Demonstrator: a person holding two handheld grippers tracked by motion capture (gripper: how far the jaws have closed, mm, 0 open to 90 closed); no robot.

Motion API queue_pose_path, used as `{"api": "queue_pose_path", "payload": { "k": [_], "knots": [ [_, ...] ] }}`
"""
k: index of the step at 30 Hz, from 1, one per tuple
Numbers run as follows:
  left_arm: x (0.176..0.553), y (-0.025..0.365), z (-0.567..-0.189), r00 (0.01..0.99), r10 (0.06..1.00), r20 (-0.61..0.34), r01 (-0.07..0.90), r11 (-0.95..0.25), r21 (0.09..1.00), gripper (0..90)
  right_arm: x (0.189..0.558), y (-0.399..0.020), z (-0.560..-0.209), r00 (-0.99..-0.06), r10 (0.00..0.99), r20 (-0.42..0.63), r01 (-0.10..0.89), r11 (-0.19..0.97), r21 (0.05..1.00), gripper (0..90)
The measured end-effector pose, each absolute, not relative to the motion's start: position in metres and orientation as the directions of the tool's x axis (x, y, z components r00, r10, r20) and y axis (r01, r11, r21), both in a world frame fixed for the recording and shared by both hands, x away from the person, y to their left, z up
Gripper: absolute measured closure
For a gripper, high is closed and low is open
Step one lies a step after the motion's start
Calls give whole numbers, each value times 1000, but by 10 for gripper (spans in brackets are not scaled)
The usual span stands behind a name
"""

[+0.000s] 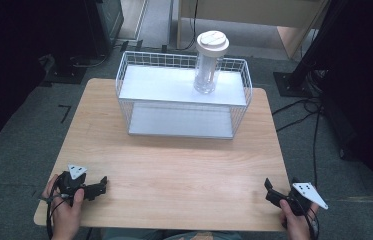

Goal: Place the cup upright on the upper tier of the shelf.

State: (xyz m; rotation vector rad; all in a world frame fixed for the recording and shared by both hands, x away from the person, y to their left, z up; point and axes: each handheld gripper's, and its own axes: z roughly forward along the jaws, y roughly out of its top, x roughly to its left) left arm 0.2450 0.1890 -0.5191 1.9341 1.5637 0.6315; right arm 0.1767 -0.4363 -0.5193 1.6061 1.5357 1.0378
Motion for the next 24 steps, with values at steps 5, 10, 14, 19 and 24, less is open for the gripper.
{"api": "queue_pose_path", "payload": {
  "k": [5, 10, 14, 19, 24],
  "knots": [
    [245, 187, -519, 211, 977, 11, 710, -161, 686, 2, 183, -436, -522, -28, 995, 91, 608, -55, 792, 3],
    [245, 187, -519, 211, 977, 10, 710, -161, 686, 2, 187, -433, -526, -29, 998, 62, 693, -25, 720, 3],
    [245, 187, -519, 211, 977, 11, 710, -161, 686, 2, 187, -427, -527, -103, 994, 23, 702, 56, 710, 3],
    [245, 187, -519, 211, 977, 10, 710, -161, 686, 2, 187, -425, -527, -140, 990, 29, 702, 79, 708, 0],
    [245, 187, -519, 211, 977, 11, 710, -161, 686, 2, 187, -425, -527, -141, 990, 28, 702, 80, 708, 0]
  ]
}}
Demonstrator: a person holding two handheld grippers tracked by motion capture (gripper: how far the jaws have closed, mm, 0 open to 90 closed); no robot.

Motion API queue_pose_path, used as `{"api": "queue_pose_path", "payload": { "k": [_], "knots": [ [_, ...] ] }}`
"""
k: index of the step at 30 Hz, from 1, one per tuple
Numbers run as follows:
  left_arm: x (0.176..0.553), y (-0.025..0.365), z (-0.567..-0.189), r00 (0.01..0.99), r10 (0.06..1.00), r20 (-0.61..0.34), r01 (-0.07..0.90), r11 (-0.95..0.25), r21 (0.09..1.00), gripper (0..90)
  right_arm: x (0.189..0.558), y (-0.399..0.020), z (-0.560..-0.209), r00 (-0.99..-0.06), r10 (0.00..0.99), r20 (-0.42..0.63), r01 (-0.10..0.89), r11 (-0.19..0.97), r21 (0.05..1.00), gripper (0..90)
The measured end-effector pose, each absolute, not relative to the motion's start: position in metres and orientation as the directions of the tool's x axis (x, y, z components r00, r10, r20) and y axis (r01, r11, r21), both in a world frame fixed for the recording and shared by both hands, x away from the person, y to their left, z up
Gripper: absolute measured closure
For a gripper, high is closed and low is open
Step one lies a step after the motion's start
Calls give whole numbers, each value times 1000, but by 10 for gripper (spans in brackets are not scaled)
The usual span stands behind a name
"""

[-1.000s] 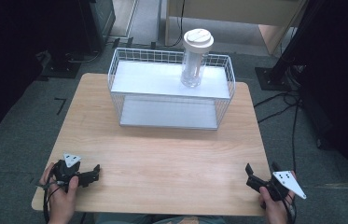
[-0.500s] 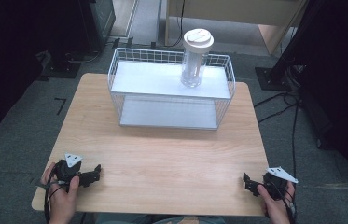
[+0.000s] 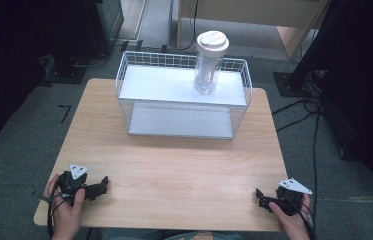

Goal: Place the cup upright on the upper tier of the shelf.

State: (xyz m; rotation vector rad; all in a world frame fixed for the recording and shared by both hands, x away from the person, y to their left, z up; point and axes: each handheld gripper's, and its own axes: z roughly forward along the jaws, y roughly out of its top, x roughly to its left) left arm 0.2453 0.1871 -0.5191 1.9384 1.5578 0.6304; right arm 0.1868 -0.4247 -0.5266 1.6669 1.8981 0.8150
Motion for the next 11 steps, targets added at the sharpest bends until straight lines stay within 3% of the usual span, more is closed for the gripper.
{"api": "queue_pose_path", "payload": {
  "k": [11],
  "knots": [
    [245, 187, -519, 209, 978, 9, 709, -158, 687, 2, 188, -426, -527, -161, 987, 26, 699, 95, 708, 0]
  ]
}}
